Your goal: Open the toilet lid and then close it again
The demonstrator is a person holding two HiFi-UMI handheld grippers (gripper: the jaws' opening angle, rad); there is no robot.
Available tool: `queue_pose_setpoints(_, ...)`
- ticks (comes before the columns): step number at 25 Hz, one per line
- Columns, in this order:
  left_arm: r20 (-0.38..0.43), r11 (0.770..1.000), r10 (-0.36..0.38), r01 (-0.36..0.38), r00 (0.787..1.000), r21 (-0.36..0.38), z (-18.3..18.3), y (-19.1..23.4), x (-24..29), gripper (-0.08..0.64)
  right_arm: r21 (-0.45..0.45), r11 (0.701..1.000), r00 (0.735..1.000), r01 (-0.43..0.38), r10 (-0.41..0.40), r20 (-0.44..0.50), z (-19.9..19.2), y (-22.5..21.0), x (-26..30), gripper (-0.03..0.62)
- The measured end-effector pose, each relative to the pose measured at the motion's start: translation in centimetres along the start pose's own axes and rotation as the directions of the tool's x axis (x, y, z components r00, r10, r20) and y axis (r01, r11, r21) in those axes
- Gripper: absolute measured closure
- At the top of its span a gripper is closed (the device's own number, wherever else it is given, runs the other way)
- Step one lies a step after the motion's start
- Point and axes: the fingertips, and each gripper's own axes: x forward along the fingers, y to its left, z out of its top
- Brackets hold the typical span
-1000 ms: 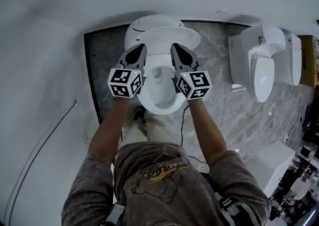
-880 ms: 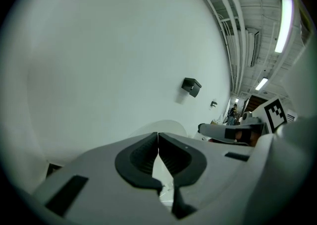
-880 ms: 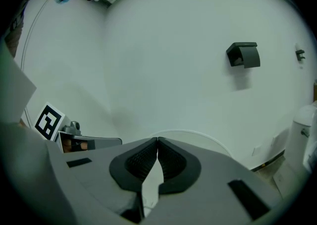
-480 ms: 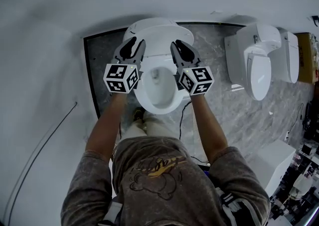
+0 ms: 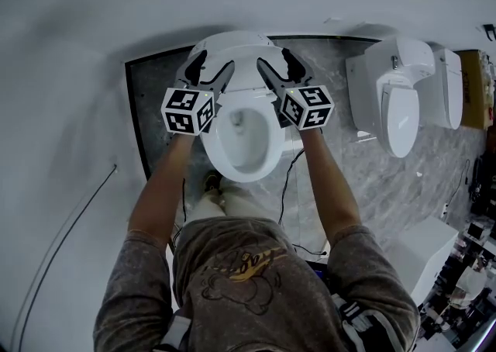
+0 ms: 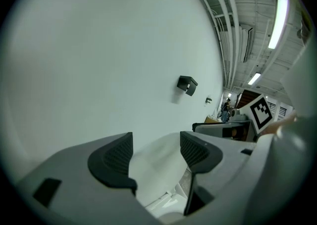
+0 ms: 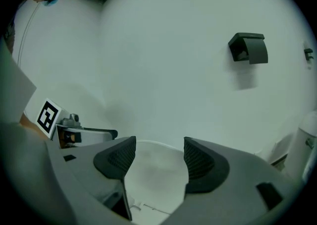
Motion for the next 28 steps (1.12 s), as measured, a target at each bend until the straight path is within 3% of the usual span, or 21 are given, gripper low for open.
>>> queue_pose_setpoints(9, -0.077, 1.000, 0.007, -0.006, 0.997, 0.024, -2.1, 1.0, 2.9, 0.270, -0.011, 0.999, 0.995, -0.041, 0.039, -0.095, -1.5, -2.5, 3.1, 0.301)
queue_pose_setpoints(19, -0.090, 1.000, -0.002, 0.002, 0.996, -0.003, -2.6, 1.0, 3.3, 0.270, -0.040, 0.999, 0.992, -0.033, 0.028, -0.122, -1.9, -2.7, 3.6, 0.302)
queue_pose_setpoints(28, -0.071, 0.999, -0.029, 0.028, 0.997, -0.023, -3.4, -1.1, 0.6, 0.270, -0.002, 1.000, 0.998, -0.008, 0.008, -0.070, -2.5, -1.1, 0.5, 0.301)
